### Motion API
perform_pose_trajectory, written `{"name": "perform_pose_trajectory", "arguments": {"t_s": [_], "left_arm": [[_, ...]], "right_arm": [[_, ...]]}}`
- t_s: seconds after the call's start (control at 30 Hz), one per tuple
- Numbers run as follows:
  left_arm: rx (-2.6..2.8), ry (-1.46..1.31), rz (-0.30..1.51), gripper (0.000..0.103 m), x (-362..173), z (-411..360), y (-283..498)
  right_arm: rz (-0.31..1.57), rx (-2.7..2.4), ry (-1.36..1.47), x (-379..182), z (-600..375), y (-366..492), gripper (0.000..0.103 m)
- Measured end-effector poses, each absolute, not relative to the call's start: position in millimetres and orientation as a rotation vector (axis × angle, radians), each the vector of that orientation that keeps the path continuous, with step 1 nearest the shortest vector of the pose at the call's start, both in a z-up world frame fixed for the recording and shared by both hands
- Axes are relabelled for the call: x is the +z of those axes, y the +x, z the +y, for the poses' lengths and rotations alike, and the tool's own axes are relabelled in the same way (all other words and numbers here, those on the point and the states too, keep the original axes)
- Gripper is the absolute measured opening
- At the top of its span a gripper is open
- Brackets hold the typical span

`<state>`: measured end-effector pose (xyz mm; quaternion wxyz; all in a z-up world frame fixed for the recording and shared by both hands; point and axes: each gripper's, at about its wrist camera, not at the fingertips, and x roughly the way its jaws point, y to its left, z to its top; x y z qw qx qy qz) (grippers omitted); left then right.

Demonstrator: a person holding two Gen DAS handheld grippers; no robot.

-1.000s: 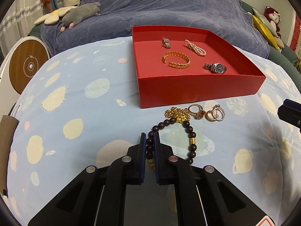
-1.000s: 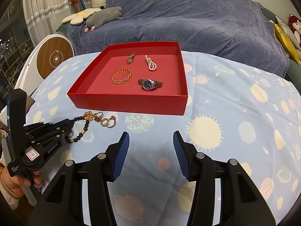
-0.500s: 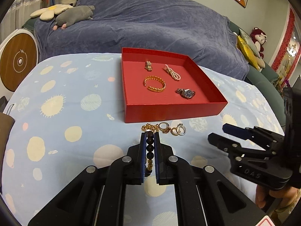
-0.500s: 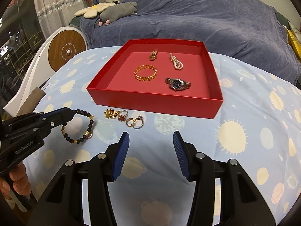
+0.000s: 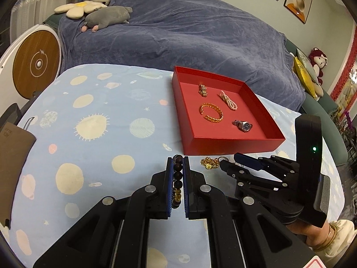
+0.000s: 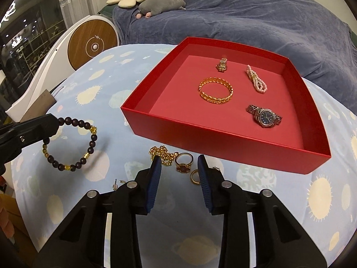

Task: Organize jewelry
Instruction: 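Grasp the gold ring with the right gripper while the left lifts the bracelet, then lower bracelet and ring into the red box and open both grippers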

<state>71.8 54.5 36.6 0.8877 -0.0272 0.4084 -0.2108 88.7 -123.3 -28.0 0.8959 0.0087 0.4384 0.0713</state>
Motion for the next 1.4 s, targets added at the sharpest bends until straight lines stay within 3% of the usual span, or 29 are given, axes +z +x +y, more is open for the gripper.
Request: {"name": "perform_pose_trajectory", "arguments": {"t_s": [0.23,0.73,1.1,1.4], "left_arm": [[-0.431,-0.068,0.864,0.005,31.9,65.6,75.1],[-0.463,-0.087,0.814,0.005,54.5,55.4,76.8],[-0.58,-0.107,0.759,0.005,87.2,-6.7,103.1],[-0.603,-0.028,0.795,0.005,64.9,-56.0,135.8]], "right_arm": [[0.926,0.155,0.011,-38.8,-120.6,92.6,0.019],[0.872,0.168,0.048,-9.6,-129.7,75.3,0.019],[0.75,0.083,0.122,43.9,-184.8,85.1,0.019],[0.781,0.006,0.121,28.9,-218.2,112.8,0.019]]}}
